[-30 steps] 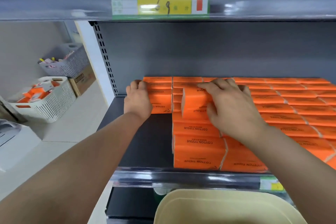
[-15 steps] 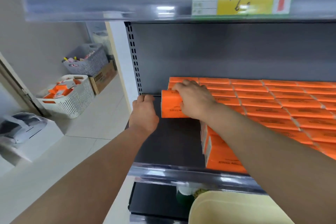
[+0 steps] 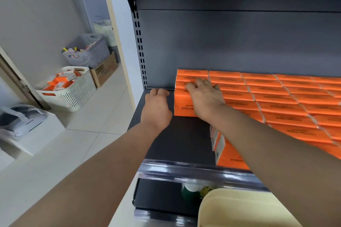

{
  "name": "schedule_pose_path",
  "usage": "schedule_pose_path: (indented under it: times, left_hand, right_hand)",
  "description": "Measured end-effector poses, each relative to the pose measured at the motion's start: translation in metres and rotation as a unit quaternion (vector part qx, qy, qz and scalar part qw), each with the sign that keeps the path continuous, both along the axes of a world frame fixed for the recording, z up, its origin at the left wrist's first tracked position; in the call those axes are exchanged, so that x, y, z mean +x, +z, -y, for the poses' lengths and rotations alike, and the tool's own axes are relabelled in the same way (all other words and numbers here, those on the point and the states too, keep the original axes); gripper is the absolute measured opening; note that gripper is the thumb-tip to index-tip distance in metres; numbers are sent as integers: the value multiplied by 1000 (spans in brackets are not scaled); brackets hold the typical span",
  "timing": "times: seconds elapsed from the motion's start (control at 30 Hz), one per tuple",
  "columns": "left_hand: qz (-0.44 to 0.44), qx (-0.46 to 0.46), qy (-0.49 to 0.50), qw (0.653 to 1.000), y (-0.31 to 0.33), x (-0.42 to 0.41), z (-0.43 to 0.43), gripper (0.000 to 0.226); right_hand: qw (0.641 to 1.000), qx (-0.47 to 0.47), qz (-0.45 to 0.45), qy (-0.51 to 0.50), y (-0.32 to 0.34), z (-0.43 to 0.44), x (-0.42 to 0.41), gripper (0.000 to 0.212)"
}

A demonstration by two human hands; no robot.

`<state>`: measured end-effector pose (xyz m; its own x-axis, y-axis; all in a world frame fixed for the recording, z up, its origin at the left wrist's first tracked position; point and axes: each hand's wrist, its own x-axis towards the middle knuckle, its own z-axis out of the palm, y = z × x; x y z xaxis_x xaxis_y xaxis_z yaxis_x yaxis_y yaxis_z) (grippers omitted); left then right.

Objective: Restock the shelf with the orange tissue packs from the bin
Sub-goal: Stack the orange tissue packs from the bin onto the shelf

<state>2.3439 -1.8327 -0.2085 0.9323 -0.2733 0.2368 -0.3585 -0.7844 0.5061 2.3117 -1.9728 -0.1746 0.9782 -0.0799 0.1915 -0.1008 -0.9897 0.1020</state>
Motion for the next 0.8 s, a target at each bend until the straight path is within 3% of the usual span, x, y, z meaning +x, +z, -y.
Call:
schedule_pose_path:
  times: [0.23, 0.53, 0.8]
  left_hand:
    - [11, 8, 0, 1000, 22, -16, -5, 50]
    - [44, 31, -41, 998, 69, -95, -4, 56]
    - [25, 62, -127, 990, 15, -203, 14, 51]
  right_hand:
    - [1000, 7, 23, 7, 12, 2, -27, 65]
    - [996, 6, 72, 52, 40, 13, -140, 54]
    - [999, 18, 9, 33, -25, 22, -276, 48]
